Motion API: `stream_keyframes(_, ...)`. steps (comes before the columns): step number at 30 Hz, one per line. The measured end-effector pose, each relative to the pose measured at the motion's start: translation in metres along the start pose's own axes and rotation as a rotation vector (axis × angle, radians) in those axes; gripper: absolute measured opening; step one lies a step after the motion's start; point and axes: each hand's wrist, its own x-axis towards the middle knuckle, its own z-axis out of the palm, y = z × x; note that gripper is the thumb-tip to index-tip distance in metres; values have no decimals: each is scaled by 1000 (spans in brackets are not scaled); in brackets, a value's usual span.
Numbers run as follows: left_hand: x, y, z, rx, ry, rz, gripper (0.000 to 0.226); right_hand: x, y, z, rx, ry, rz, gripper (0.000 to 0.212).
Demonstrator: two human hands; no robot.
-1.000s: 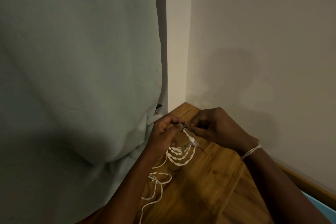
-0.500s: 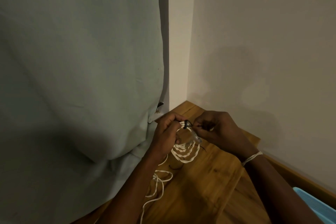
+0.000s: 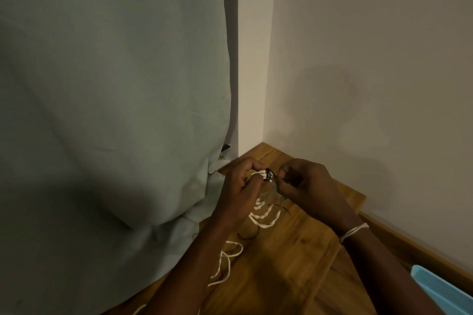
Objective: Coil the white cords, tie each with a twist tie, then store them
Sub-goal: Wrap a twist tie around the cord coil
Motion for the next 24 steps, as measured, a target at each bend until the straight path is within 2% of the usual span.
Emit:
stream_keyframes(3, 1, 1, 2, 12, 4, 17, 14, 3, -1, 1, -185, 23, -76, 8)
stream_keyframes(7, 4, -1, -2, -38, 10, 13, 17, 3, -1, -4, -18, -43, -92, 5)
stream_keyframes(10, 4, -1, -1, -31, 6, 29, 14, 1, -5, -3, 63, -8, -54, 7)
stream_keyframes(13, 3, -1, 2, -51, 18, 25, 13, -1, -6, -2, 71, 62, -25, 13)
stream_keyframes(24, 4, -3, 1, -64, 31, 24, 14, 2, -7, -12, 73, 60, -76, 13)
